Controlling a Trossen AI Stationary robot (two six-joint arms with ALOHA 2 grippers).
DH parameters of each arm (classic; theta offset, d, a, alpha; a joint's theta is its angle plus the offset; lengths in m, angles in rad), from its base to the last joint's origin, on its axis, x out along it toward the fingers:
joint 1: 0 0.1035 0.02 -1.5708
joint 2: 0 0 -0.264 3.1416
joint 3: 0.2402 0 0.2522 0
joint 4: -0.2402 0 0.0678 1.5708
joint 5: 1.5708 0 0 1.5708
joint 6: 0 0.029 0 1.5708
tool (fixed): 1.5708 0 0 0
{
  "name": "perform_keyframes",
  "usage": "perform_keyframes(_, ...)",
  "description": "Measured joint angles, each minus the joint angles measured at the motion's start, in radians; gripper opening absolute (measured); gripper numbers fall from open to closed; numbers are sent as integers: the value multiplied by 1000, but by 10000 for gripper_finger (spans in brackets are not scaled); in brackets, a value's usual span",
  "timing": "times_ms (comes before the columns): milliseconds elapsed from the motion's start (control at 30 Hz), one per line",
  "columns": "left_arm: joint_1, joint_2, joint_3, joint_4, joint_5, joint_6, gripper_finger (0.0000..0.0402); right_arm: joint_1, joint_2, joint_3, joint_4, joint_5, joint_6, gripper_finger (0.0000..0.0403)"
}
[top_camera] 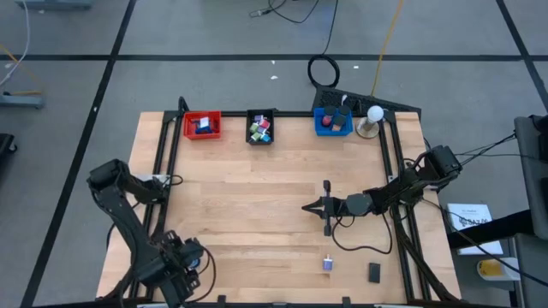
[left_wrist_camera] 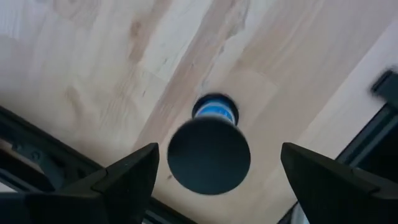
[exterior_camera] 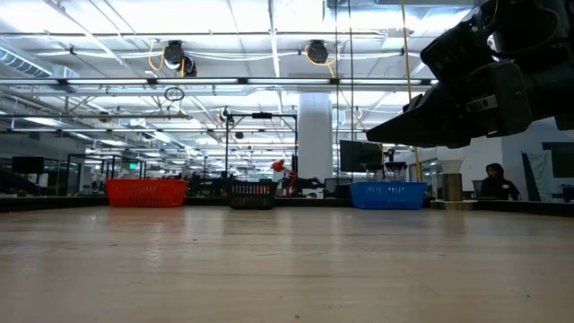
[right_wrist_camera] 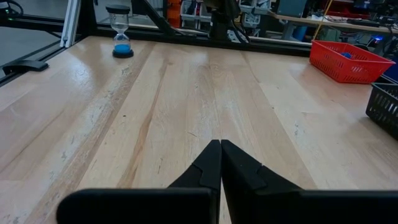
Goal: Pick & Place Office items
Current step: Put the blue hourglass into the blue bin
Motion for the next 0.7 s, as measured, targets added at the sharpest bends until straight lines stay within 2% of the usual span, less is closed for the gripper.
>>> perform_keyframes(200, 6, 50, 0, 0, 14, 76, 344, 0, 0, 0, 0, 0, 0, 1)
perform_keyframes(433, 10, 65, 0, 0, 29, 83, 343, 0, 0, 0, 0, 0, 0, 1)
perform_keyframes(533, 12, 65, -10, 14, 26, 90, 328, 0, 0, 0, 0, 0, 0, 1)
perform_keyframes(700, 23, 65, -63, 57, 33, 102, 281, 0, 0, 0, -4, 0, 0, 1)
